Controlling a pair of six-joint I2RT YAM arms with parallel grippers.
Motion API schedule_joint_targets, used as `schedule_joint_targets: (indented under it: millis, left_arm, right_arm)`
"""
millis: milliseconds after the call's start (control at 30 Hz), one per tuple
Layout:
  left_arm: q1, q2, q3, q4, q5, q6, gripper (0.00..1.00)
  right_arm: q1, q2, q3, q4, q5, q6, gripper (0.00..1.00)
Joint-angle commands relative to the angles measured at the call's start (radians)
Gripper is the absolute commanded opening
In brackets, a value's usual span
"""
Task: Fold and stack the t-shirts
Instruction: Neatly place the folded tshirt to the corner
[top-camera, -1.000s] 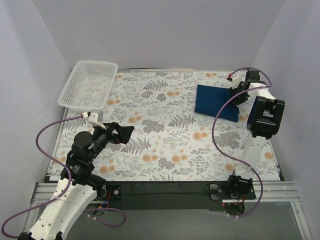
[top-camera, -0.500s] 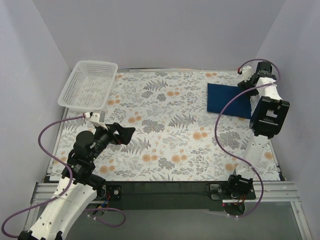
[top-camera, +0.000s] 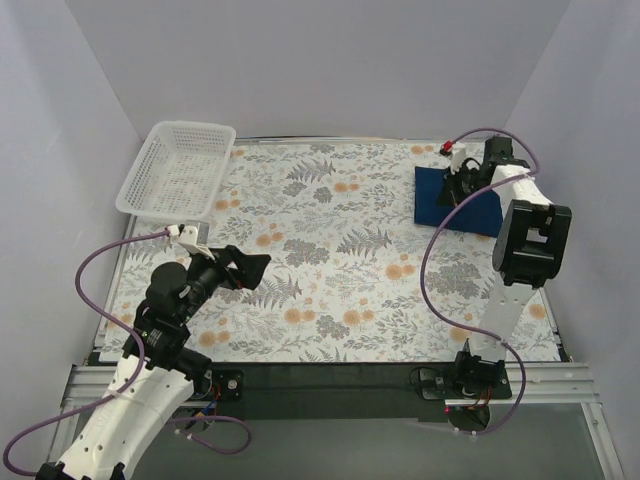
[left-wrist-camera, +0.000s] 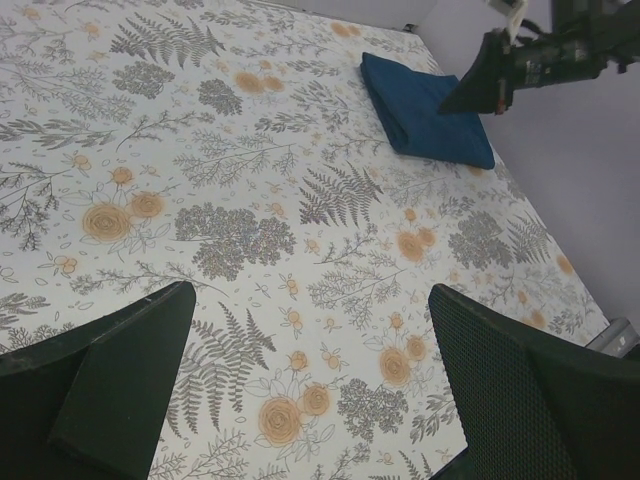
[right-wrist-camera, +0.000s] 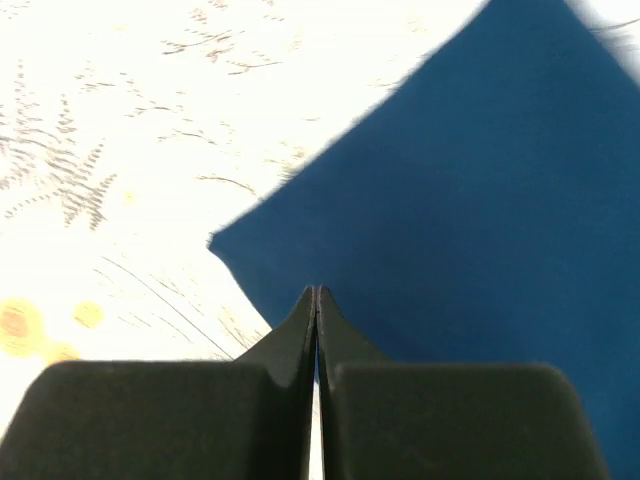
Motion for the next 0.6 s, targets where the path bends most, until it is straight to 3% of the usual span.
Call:
schedule_joint_targets:
  millis: [0,300,433,567]
  left_arm:
    - [0.006,-0.017,-0.011,0.001,0.009,-0.007,0.96]
    - [0.008,-0.025,-0.03,0.001,0.017,-0.007,0.96]
    - [0.006,-0.027,-0.001,-0.007,0.004,0.019,0.96]
    - [0.006,-0.004,0.033,-0.007,-0.012,0.028,0.98]
  right_arm:
    - [-0.001,0.099,0.023,-0.034,-0.179,0.131,0.01]
    - [0.022,0.216,0.082,-0.047,-0.12,0.182,0.01]
    - [0.023,0.078,0.067,-0.058,-0.081,0.142,0.03]
    - [0.022,-0.159,0.039,-0.063,0.082,0.095,0.2]
